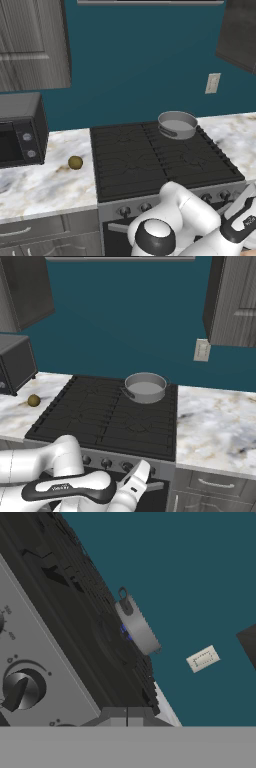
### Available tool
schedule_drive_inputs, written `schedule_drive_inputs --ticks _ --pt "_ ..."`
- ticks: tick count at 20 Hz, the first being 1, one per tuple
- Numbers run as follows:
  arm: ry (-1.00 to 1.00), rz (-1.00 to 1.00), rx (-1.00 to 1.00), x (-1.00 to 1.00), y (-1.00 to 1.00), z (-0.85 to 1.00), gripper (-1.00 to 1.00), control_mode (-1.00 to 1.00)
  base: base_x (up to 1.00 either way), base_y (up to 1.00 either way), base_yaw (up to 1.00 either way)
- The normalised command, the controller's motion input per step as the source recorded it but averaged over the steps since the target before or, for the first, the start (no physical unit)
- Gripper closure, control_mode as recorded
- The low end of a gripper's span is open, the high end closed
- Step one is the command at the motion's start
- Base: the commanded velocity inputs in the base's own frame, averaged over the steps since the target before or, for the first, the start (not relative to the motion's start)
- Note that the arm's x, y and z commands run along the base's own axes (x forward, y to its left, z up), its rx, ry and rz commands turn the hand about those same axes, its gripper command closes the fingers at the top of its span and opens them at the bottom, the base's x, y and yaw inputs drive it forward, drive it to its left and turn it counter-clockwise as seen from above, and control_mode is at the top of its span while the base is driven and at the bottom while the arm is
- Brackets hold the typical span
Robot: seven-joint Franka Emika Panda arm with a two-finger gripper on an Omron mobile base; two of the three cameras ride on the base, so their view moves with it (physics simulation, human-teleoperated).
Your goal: Turn on the burner for the pot on the stove. Wait thirty seconds for the pot to heat up. Then add the potato to the pot.
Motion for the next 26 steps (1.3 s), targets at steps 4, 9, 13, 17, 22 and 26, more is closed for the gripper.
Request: schedule_drive_inputs --ticks 4,9,13,17,22,26 --pt "0.00 0.00 0.00 0.00 0.00 0.00 1.00 -1.00 0.00 0.00 0.00" --pt "0.00 0.00 0.00 0.00 0.00 0.00 1.00 -1.00 0.00 0.00 0.00" --pt "0.00 0.00 0.00 0.00 0.00 0.00 1.00 -1.00 0.00 0.00 0.00" --pt "0.00 0.00 0.00 0.00 0.00 0.00 1.00 -1.00 0.00 0.00 0.00" --pt "0.00 0.00 0.00 0.00 0.00 0.00 1.00 -1.00 0.00 0.00 0.00" --pt "0.00 0.00 0.00 0.00 0.00 0.00 1.00 -1.00 0.00 0.00 0.00"
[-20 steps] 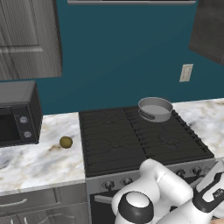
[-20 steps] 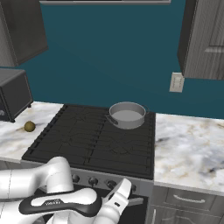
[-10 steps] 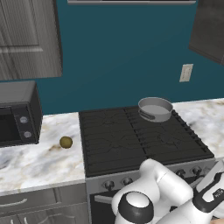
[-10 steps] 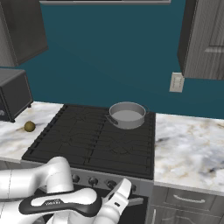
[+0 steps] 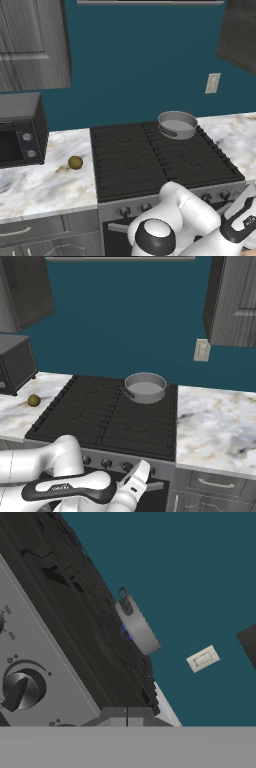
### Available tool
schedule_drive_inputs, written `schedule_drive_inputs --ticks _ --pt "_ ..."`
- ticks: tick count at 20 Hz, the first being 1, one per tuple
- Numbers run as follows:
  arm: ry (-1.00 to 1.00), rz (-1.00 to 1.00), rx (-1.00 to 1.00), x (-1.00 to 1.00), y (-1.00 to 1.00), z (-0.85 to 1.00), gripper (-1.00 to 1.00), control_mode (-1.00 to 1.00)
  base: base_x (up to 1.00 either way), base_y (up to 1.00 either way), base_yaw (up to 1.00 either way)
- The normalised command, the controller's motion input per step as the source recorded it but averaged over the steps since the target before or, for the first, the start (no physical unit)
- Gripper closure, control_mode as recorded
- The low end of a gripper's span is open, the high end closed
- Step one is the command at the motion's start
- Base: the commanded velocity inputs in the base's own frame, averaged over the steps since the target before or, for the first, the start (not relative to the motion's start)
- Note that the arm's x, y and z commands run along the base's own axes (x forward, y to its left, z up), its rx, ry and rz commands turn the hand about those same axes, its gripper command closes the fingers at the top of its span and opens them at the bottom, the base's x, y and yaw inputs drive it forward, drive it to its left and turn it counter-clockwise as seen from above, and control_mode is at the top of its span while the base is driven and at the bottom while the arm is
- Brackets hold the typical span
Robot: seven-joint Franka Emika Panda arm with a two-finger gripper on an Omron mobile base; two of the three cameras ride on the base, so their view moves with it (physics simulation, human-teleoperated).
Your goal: Turn on the burner for the pot on the stove. Wait thirty seconds for the pot to heat up. Then add the potato to the pot.
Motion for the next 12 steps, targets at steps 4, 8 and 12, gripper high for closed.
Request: schedule_drive_inputs --ticks 4,8,12 --pt "0.00 0.00 0.00 0.00 0.00 0.00 1.00 -1.00 0.00 0.00 0.00" --pt "0.00 0.00 0.00 0.00 0.00 0.00 1.00 -1.00 0.00 0.00 0.00" --pt "0.00 0.00 0.00 0.00 0.00 0.00 1.00 -1.00 0.00 0.00 0.00"
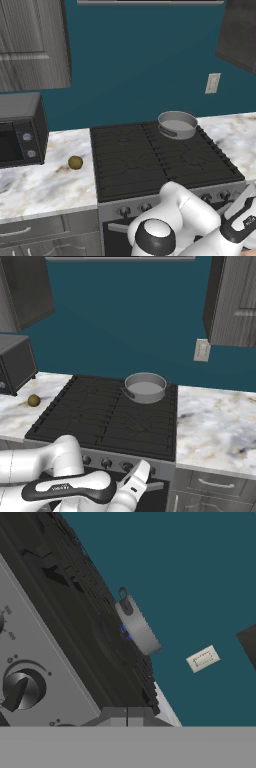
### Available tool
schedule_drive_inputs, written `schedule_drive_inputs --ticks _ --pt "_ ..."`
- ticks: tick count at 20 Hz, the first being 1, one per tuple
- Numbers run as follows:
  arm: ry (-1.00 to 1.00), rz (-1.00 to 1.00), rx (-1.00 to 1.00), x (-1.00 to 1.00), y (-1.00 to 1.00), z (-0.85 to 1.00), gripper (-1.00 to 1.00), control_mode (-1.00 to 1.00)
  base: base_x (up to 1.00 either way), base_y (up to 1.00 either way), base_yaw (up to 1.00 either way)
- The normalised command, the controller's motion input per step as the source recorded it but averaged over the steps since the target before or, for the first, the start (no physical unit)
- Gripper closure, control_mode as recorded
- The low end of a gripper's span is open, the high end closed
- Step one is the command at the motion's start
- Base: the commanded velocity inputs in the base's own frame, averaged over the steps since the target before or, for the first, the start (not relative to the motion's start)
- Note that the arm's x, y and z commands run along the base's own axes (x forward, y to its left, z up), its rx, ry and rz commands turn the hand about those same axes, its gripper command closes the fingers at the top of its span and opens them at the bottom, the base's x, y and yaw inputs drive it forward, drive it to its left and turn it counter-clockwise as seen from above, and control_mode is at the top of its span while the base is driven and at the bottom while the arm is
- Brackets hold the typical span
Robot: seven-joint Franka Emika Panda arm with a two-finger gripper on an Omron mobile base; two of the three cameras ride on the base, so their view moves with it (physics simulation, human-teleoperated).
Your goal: Turn on the burner for the pot on the stove. Wait thirty seconds for the pot to heat up. Then add the potato to the pot.
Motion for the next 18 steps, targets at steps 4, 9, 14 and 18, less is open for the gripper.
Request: schedule_drive_inputs --ticks 4,9,14,18 --pt "0.00 0.00 0.00 0.00 0.00 0.00 1.00 -1.00 0.00 0.00 0.00" --pt "0.00 0.00 0.00 0.00 0.00 0.00 1.00 -1.00 0.00 0.00 0.00" --pt "0.00 0.00 0.00 0.00 0.00 0.00 1.00 -1.00 0.00 0.00 0.00" --pt "0.00 0.00 0.00 0.00 0.00 0.00 1.00 -1.00 0.00 0.00 0.00"
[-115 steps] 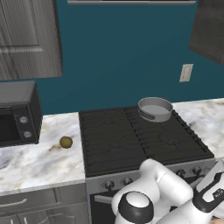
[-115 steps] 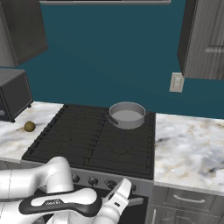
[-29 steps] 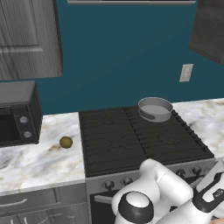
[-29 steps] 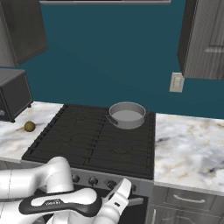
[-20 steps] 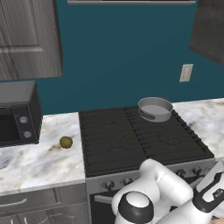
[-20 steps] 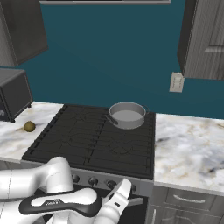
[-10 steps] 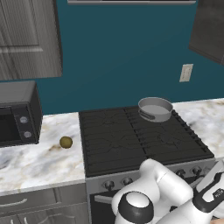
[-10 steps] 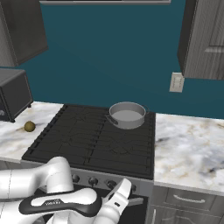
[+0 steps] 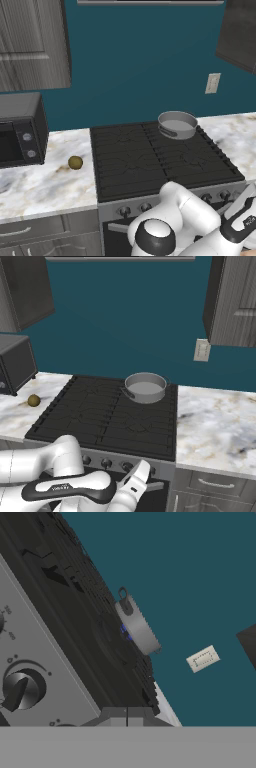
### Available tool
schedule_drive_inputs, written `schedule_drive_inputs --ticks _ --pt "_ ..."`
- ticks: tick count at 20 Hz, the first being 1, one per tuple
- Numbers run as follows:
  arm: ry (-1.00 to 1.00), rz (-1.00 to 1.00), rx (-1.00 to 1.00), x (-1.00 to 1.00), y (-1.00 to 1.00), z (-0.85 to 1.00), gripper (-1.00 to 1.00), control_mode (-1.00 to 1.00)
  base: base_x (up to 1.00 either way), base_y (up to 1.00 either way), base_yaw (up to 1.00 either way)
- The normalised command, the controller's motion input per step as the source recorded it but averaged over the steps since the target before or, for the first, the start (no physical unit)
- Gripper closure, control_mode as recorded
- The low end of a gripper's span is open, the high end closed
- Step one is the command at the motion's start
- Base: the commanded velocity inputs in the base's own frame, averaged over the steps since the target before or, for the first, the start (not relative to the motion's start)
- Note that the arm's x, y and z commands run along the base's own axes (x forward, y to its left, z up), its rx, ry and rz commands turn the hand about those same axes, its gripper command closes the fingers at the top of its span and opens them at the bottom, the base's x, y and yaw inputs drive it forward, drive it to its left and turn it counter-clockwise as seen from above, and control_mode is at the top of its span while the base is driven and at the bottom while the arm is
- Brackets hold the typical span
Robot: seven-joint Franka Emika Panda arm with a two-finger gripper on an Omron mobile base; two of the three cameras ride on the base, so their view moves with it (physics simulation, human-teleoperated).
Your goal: Turn on the burner for the pot on the stove. Wait thirty seconds for the pot to heat up. Then add the potato to the pot.
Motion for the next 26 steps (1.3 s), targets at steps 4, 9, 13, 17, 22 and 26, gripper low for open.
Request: schedule_drive_inputs --ticks 4,9,13,17,22,26 --pt "0.00 0.00 0.00 0.00 0.00 0.00 1.00 -1.00 0.00 0.00 0.00" --pt "0.00 0.00 0.00 0.00 0.00 0.00 1.00 -1.00 0.00 0.00 0.00" --pt "0.00 0.00 0.00 0.00 0.00 0.00 1.00 -1.00 0.00 0.00 0.00" --pt "0.00 0.00 0.00 0.00 0.00 0.00 1.00 -1.00 0.00 0.00 0.00" --pt "0.00 0.00 0.00 0.00 0.00 0.00 1.00 -1.00 0.00 0.00 0.00" --pt "0.00 0.00 0.00 0.00 0.00 0.00 1.00 -1.00 0.00 0.00 0.00"
